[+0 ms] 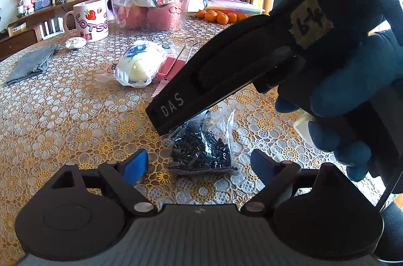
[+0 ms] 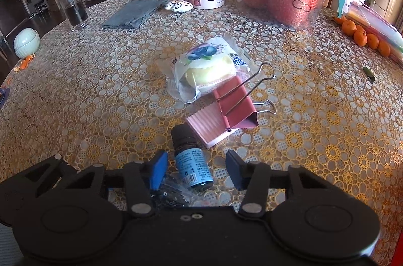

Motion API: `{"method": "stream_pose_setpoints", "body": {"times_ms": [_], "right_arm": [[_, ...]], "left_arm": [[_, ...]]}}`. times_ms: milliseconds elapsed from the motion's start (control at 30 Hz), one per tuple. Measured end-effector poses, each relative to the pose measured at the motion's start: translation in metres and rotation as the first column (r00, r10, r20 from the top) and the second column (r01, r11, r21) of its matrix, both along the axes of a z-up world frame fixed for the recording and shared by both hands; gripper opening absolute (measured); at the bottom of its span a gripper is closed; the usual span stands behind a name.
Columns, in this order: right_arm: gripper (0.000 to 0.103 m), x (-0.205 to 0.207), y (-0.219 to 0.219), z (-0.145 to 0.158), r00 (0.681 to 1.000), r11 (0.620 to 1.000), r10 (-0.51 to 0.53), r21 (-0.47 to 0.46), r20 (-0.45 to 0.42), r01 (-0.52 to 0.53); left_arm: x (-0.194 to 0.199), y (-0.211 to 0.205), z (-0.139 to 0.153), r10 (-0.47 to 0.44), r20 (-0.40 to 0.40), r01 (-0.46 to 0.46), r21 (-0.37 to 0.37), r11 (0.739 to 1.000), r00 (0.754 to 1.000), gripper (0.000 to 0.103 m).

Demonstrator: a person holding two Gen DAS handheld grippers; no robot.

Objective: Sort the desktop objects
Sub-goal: 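Grasp the small blue-labelled bottle with the right tool while the left tool grasps the bag of black pieces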

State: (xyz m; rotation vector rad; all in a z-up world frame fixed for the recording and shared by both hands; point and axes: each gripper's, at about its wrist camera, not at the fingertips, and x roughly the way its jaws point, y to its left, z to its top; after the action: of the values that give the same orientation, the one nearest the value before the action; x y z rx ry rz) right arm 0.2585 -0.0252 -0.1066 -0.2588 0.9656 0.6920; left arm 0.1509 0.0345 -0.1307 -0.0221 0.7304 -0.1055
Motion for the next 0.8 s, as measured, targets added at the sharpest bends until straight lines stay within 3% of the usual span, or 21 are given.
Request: {"method": "stream_pose_setpoints", "body": {"times_ms": [133,200,267,467,567,667,800], "right_arm": [[0.029,-0.002,0.004,0.001,1.000,1.000,0.021,-0.018,0.013,-0.021],[0.029,-0.002,0.004,0.001,1.000,1.000,0.021,-0.021,0.016,-0.021],[0.028,-0.002,0.004,0.001,1.000,1.000,0.021,-0.017,0.014,-0.020],[0.025,-0.005,-0.002,0.003,1.000,1.000,0.015,-0.005,0.014,-0.015],[0.023,-0.006,-0.006,0.006,1.000,1.000,0.010,0.001,0.019,-0.010],[0.023,-0.008,-0.010,0.007,1.000,1.000,0.004,0.003,0.019,-0.004],[0.023,-0.008,-0.018,0.008,1.000,1.000,-0.022,0.018,0.021,0.022]], "left_arm": [[-0.003,-0.002,0.000,-0.008,0.003,0.008,0.010,1.000,1.000,0.082],[-0.003,-0.003,0.001,-0.006,0.003,0.006,0.009,1.000,1.000,0.080],[-0.004,-0.003,0.002,-0.006,0.007,0.005,0.016,1.000,1.000,0.071],[-0.003,-0.004,0.002,-0.009,0.002,0.009,0.014,1.000,1.000,0.067],[-0.005,-0.005,0.003,-0.009,0.004,0.009,0.020,1.000,1.000,0.058],[-0.005,-0.006,0.003,-0.008,0.003,0.008,0.020,1.000,1.000,0.056],[-0.005,-0.007,0.004,-0.009,0.000,0.009,0.020,1.000,1.000,0.041]]}}
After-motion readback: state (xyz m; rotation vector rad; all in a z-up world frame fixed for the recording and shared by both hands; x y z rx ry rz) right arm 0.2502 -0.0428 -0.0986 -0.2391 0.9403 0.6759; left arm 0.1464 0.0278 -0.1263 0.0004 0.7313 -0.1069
